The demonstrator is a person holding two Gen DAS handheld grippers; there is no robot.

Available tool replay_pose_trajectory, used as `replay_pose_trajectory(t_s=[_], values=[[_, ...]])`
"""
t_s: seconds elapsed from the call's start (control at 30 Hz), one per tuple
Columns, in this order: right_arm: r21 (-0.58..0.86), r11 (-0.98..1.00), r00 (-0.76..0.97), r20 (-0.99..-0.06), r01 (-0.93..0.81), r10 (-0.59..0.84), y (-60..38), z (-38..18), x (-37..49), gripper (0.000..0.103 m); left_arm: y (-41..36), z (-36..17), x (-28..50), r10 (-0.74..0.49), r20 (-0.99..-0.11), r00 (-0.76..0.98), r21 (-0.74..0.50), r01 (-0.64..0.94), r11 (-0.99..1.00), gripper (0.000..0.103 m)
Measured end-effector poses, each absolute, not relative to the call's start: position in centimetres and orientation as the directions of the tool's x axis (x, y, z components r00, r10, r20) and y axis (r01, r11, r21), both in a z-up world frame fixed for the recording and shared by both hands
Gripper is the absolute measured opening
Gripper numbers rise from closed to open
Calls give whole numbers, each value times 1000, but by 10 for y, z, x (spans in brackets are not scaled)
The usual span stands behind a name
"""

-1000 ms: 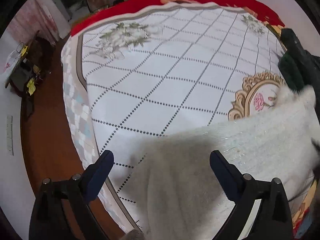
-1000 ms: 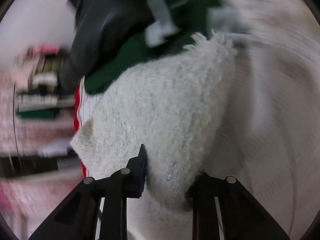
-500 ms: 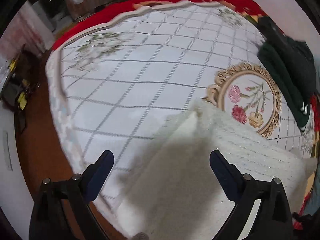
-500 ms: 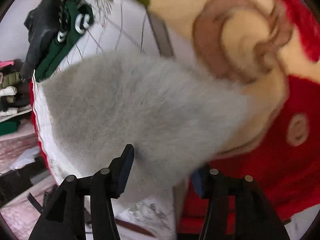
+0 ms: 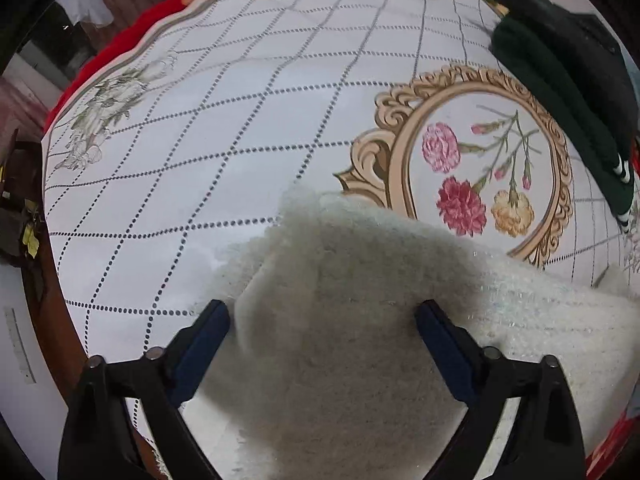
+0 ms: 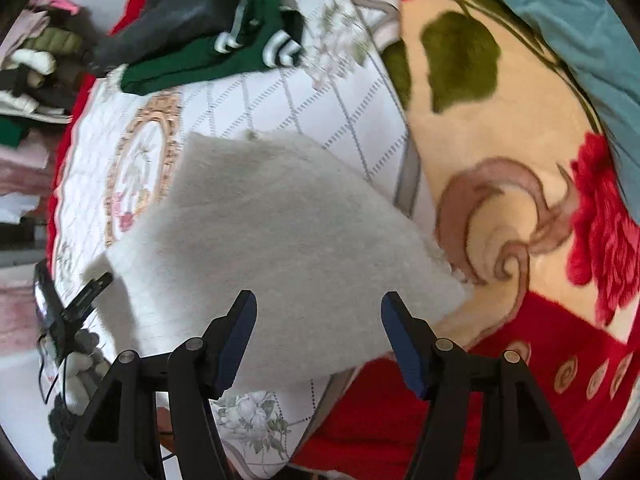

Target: Fold large clothes

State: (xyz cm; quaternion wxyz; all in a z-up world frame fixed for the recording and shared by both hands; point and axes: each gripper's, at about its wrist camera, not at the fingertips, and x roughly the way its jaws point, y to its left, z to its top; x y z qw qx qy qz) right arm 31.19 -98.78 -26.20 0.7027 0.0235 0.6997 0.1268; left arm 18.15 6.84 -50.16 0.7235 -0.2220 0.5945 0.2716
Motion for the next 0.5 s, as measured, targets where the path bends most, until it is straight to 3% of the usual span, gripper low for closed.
replay_pose_trajectory(t_s=[0.03,0.07,0.1,0.33,0.47,0.5], values=[[219,960,7,-975,-176,224,-986,-261,315,68,69,-499,181,138,-978,154,2,-660,751,66],[212,949,39,-973,-235,227,-981,-263,322,73,70,-497,181,151,-976,157,9,-663,748,33],[206,932,65,-970,-299,236,-969,-272,335,76,71,-495,181,153,-974,167,4,-664,747,10],[248,773,-43,-960,-584,276,-900,-336,386,73,64,-465,175,207,-953,220,18,-644,765,5],[228,719,-44,-963,-656,265,-879,-335,388,6,68,-460,159,196,-954,228,-3,-659,753,5],[217,721,-29,-964,-658,265,-876,-330,388,5,68,-459,156,200,-954,225,1,-661,750,5]])
